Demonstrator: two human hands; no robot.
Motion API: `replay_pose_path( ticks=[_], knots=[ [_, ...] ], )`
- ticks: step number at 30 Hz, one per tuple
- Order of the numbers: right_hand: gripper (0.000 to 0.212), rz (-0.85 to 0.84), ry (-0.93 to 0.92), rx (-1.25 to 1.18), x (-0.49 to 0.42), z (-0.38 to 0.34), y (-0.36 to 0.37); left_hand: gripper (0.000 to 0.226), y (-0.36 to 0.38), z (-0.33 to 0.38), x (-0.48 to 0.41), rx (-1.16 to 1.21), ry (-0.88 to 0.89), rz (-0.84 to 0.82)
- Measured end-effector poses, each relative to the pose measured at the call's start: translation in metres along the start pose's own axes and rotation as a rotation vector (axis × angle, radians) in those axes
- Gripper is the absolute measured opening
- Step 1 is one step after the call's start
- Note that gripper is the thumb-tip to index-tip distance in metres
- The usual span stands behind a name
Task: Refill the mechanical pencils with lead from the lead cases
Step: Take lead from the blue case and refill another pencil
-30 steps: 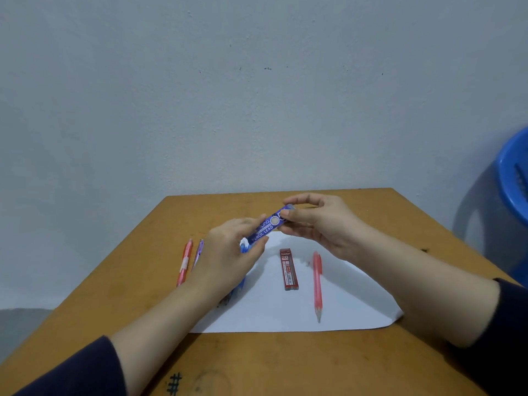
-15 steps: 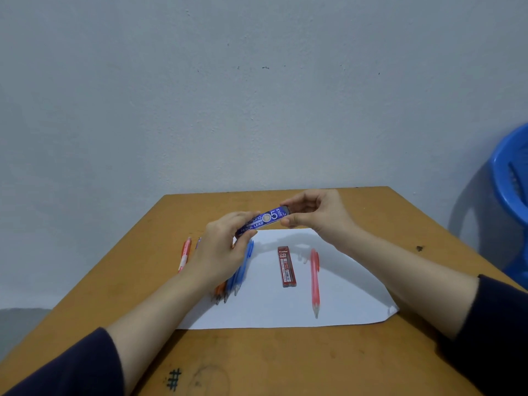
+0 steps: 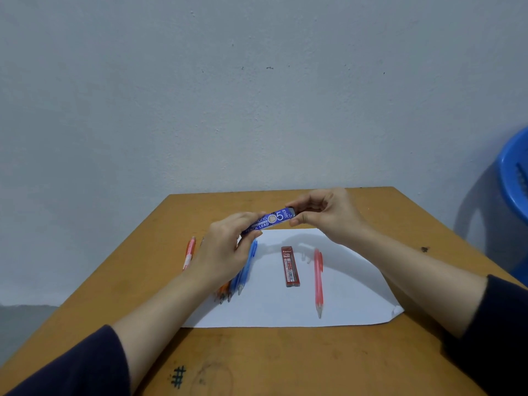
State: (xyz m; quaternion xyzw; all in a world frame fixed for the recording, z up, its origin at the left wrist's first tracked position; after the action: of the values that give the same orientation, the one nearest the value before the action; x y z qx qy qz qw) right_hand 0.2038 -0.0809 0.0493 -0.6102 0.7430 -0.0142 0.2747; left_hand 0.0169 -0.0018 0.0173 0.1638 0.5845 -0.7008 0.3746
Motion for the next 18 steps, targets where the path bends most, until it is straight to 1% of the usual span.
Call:
replay_pose_path(
  ticks=[6, 12, 14, 18],
  knots=[
    [0.036, -0.033, -0.030, 0.017, -0.0018, 0.0028, -0.0031, 0.035, 0.0019, 0.0009, 0.0004, -0.010, -0.009, 0.000],
    [0.034, -0.051, -0.052, 0.034, -0.0026, 0.0035, -0.0057, 0.035, 0.0017, 0.0008, 0.0014, -0.019, -0.027, -0.021],
    [0.032, -0.058, -0.038, -0.024, -0.0026, 0.0043, -0.0059, 0.034, 0.0011, 0.0020, 0.0013, -0.017, -0.016, -0.011],
    [0.022, -0.056, 0.004, -0.268, -0.0020, 0.0094, 0.0004, 0.035, 0.0026, 0.0040, 0.0010, 0.022, -0.050, 0.038]
  ],
)
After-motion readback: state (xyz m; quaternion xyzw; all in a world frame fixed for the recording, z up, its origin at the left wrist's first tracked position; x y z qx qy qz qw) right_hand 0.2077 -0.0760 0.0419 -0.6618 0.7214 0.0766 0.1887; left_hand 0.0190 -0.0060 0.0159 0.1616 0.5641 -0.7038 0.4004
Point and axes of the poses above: each hand's wrist, its own x-axis away from the middle knuckle, its own y-axis out of the palm, z = x × y, the point moved 2 cm from there along -x, towards the middle knuckle, and after that the axes turned 7 degrees about -z, right-handed, at the moved point
